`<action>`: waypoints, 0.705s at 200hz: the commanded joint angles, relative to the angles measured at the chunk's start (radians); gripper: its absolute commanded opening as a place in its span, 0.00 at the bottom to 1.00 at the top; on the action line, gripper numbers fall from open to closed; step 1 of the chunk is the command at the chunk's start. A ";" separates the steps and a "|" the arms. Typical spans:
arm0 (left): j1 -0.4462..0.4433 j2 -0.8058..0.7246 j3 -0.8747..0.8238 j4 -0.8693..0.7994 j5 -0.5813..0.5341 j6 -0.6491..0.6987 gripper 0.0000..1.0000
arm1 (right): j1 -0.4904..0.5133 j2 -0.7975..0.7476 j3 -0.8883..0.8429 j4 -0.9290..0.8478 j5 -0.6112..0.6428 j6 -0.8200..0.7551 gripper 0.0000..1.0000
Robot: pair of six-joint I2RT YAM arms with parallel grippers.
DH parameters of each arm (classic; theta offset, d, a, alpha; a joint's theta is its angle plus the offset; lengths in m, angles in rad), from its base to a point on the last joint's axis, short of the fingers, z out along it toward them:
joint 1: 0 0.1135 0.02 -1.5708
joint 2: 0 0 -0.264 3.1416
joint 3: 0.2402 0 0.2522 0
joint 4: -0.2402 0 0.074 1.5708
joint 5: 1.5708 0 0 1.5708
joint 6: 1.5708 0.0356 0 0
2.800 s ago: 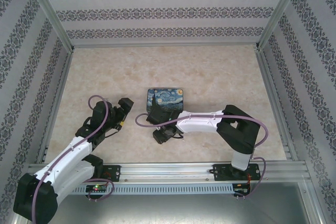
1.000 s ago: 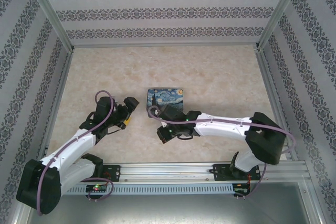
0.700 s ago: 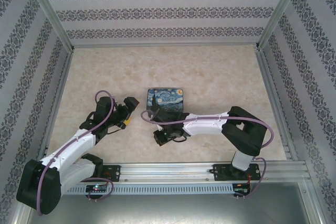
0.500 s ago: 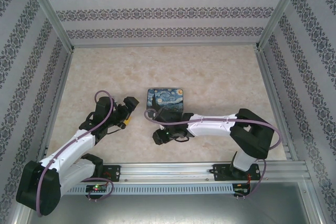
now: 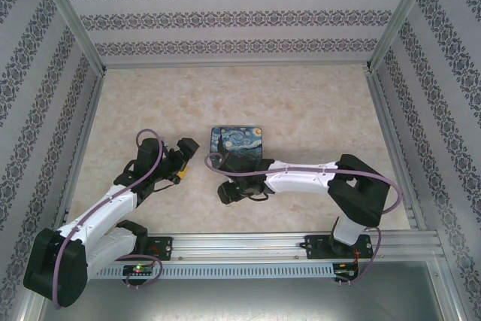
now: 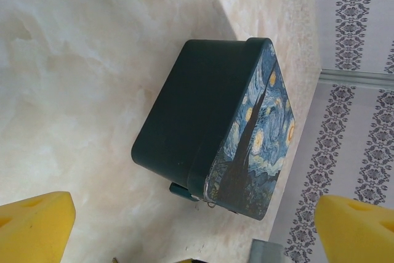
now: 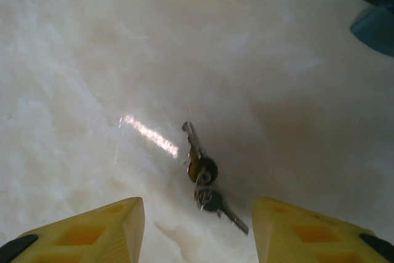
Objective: Unlock the padlock with the key
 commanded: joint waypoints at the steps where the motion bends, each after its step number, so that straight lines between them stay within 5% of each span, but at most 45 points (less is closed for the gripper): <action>1: 0.006 0.003 0.014 0.031 0.008 0.001 1.00 | 0.007 0.049 0.047 -0.054 0.035 -0.064 0.49; 141: 0.006 0.039 0.017 0.054 0.006 -0.004 1.00 | 0.069 0.228 0.139 -0.113 0.106 -0.124 0.31</action>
